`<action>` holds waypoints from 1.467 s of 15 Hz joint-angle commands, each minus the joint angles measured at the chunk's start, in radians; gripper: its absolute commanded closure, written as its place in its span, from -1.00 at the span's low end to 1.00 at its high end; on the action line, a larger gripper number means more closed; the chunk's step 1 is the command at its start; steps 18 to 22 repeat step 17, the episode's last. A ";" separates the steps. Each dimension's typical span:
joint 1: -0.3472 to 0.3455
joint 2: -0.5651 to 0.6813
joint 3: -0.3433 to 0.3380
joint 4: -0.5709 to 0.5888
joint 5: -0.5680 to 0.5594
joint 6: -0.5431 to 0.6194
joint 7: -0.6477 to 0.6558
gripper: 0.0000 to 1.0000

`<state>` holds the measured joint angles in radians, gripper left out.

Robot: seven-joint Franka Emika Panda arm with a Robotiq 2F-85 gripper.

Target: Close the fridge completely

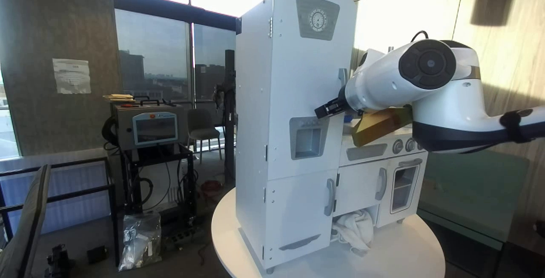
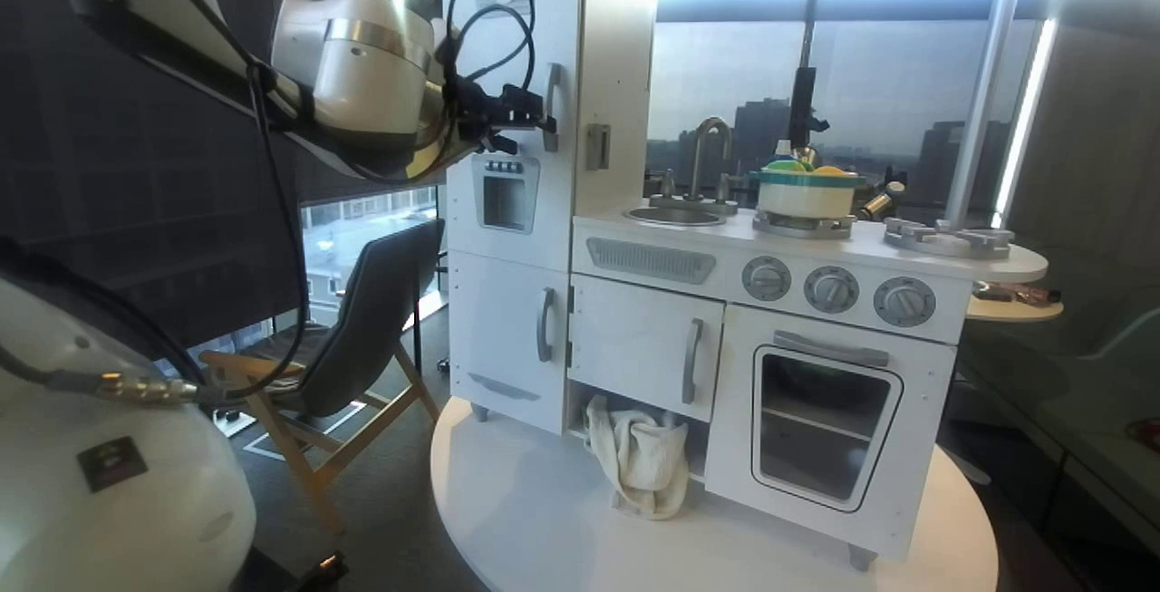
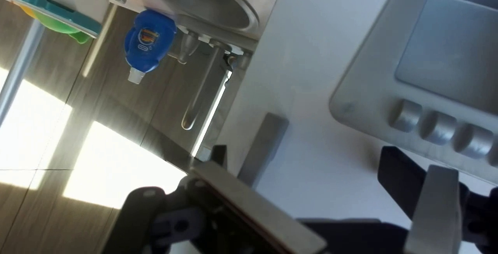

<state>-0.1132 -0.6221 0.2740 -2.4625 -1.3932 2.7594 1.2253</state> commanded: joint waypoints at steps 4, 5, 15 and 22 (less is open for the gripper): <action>-0.034 0.068 0.011 0.084 -0.166 0.029 0.092 -1.00; -0.031 0.079 0.009 0.090 -0.171 0.023 0.092 -1.00; 0.009 -0.074 -0.022 -0.034 0.005 -0.042 -0.063 -1.00; 0.023 -0.121 -0.032 -0.069 0.074 -0.072 -0.115 -1.00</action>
